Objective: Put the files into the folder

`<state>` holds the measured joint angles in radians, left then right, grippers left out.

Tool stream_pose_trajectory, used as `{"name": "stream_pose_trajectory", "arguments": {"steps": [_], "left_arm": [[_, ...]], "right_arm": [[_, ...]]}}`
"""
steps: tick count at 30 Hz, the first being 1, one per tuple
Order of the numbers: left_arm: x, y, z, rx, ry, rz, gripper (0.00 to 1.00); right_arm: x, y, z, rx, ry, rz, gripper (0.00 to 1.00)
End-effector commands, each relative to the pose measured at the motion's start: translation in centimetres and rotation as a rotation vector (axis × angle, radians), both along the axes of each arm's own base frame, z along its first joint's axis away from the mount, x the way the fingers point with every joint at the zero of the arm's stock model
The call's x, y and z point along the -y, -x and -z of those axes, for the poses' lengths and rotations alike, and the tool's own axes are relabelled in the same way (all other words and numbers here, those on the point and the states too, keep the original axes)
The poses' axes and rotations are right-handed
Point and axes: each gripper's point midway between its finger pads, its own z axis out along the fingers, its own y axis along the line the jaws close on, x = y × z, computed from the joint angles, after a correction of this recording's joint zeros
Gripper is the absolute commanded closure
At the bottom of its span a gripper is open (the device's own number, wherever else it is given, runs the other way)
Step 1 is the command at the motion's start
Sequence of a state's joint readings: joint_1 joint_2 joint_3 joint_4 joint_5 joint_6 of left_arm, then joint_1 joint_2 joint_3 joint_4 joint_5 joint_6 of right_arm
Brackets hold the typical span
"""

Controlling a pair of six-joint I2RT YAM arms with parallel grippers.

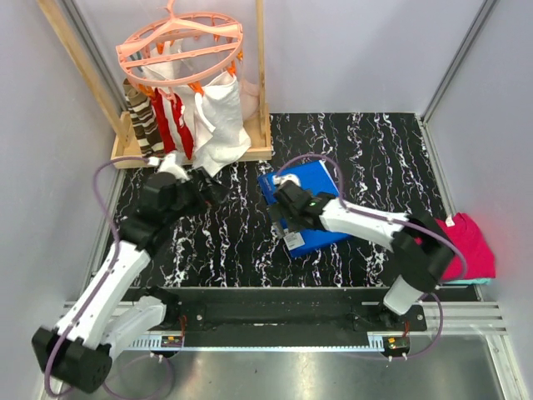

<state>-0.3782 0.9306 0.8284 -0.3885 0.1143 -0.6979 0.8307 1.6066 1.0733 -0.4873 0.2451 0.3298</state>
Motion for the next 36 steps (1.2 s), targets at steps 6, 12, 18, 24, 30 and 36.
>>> {"name": "stream_pose_trajectory", "arguments": {"steps": [6, 12, 18, 24, 30, 36], "left_arm": [[-2.4, 1.2, 4.5, -0.069, -0.03, -0.02, 0.02], [0.5, 0.4, 5.2, -0.107, 0.083, 0.081, 0.02], [1.2, 0.3, 5.2, -0.128, 0.094, 0.117, 0.02], [1.2, 0.7, 5.1, -0.126, 0.098, 0.126, 0.02], [1.4, 0.8, 5.3, -0.135, 0.099, 0.136, 0.02], [1.7, 0.8, 4.7, -0.135, 0.102, 0.161, 0.03]], "right_arm": [[-3.9, -1.7, 3.6, 0.055, 0.099, -0.093, 0.09], [0.6, -4.0, 3.8, 0.189, 0.282, 0.082, 0.21], [2.8, -6.4, 4.1, 0.116, 0.151, 0.178, 0.33], [5.5, -11.5, 3.1, 0.09, 0.014, 0.278, 0.4], [9.2, -18.9, 1.6, 0.126, -0.034, 0.365, 0.38], [12.4, -25.2, 0.2, 0.129, -0.126, 0.469, 0.37]]}}
